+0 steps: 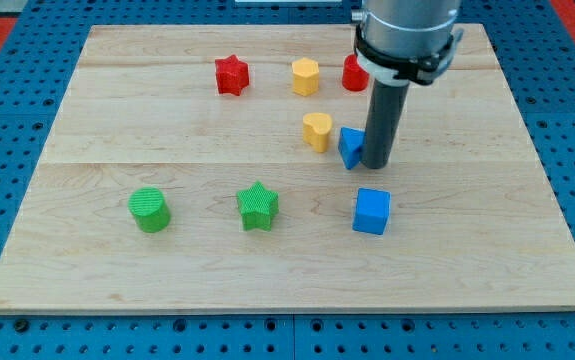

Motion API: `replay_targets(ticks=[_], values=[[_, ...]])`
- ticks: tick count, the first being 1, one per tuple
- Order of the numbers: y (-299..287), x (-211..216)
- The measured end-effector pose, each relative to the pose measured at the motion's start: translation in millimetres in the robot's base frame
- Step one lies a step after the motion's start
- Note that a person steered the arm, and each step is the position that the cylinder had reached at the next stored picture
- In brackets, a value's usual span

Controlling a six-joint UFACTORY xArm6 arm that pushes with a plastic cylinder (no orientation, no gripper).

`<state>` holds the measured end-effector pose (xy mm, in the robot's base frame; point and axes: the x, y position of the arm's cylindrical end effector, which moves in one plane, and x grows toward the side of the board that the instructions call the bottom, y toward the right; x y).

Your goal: Move the red circle towards the center

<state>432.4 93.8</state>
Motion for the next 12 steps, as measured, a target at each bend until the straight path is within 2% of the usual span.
replay_targets(ticks=[2,3,5,6,8,12], values=[[-14.9,-6.1],[41.4,-31.3],[53.9,-136.5],[52.4,-173.5],[-5.8,-172.3],[15.7,-100.5]])
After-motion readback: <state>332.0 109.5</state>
